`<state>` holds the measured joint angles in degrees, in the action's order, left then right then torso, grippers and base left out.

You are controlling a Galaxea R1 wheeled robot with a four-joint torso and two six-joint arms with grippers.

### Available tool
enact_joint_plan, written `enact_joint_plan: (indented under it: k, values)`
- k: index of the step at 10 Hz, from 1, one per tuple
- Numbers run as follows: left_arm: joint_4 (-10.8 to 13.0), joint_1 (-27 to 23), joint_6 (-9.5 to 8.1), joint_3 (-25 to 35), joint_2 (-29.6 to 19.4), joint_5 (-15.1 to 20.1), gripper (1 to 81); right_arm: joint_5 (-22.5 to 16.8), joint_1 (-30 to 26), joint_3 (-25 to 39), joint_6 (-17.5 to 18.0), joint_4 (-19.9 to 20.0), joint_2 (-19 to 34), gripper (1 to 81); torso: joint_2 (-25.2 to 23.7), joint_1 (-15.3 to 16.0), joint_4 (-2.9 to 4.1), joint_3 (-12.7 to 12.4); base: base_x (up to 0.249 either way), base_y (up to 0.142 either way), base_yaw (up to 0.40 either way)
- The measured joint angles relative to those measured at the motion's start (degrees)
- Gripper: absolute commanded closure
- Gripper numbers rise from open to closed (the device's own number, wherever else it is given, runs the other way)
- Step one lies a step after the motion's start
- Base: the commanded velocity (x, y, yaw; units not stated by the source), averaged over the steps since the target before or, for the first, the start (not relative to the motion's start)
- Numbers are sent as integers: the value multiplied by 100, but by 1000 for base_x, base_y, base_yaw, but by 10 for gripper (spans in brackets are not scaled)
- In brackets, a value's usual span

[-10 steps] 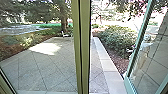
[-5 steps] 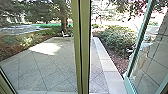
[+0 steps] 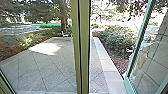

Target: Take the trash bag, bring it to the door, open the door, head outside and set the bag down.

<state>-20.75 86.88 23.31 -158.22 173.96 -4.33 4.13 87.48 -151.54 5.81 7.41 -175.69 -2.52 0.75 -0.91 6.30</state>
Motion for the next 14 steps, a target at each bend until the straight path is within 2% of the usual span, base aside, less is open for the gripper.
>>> enact_joint_plan:
  k: [5, 12, 14]
  values:
    - [0, -1, 0, -2, 13, -11, 811, -9, 0, -30, -1, -2, 2, 10, 0, 0, 0, -2, 0, -90, 0]
    - [0, 0, 1, -2, 0, -2, 811, -2, 100, -96, 2, -66, -17, 10, 0, 0, 0, -2, 0, -124, 0]
    - [9, 0, 1, 4, -15, 0, 811, 9, 177, -350, -1, -89, -5, 10, 0, 0, 0, -2, 0, -128, 0]
